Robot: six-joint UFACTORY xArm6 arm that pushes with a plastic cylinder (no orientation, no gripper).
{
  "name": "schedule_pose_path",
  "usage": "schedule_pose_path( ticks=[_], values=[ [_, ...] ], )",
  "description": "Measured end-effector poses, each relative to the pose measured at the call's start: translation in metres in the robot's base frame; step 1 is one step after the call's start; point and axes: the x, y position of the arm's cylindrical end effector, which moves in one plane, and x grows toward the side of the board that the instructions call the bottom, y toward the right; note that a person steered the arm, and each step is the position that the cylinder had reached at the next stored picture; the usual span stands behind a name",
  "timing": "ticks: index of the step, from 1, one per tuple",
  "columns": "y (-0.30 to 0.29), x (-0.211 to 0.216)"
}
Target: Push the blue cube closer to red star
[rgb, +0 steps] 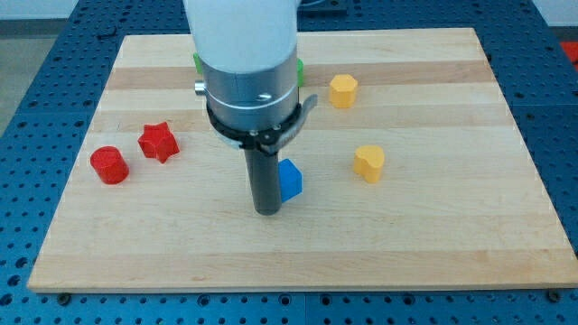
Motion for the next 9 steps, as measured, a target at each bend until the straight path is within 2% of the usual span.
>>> schedule_pose_path(
  ticks=[1,3,4,5,6,9],
  values=[
    [0.005,-0.002],
    [0.074,0.009],
    [0.097,-0.003],
    [0.086,-0.018],
    [0.051,-0.027],
    [-0.084,-0.054]
  ],
)
